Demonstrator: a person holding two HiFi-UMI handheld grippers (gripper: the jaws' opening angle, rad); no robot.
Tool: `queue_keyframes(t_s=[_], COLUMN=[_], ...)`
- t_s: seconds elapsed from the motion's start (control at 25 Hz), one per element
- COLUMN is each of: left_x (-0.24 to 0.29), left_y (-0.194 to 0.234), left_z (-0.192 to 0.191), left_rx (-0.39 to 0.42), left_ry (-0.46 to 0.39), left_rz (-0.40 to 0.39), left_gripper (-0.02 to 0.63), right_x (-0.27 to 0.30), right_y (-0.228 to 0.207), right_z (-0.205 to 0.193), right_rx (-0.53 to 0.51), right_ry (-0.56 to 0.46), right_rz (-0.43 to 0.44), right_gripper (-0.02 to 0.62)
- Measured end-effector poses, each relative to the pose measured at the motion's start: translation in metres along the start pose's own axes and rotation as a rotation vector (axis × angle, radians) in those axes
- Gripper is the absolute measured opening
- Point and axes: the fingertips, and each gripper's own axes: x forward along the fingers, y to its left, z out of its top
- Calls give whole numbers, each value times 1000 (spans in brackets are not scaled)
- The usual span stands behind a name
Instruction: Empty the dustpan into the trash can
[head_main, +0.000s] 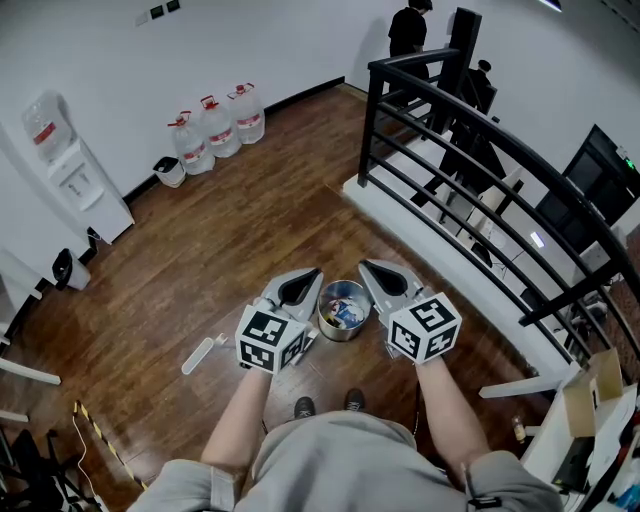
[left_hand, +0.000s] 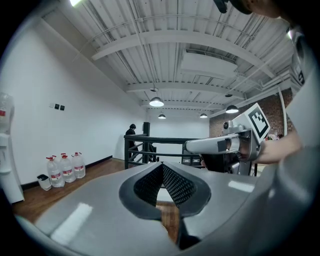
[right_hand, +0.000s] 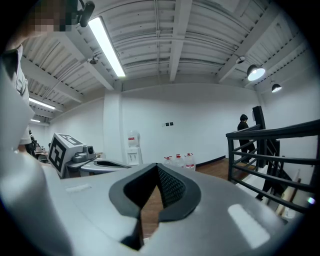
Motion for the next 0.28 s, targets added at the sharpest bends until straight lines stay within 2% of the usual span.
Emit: queue_keyframes(t_s=[0.28], left_x=[1], left_y=[-1], left_z=[-6], left_rx=[-4], left_ry=[11], left_rz=[-6], left_gripper=[6], right_x=[0], right_y=[-1], right_z=[0], right_rx=[0], right_ry=[-2], right_rz=[-6], right_gripper=[0])
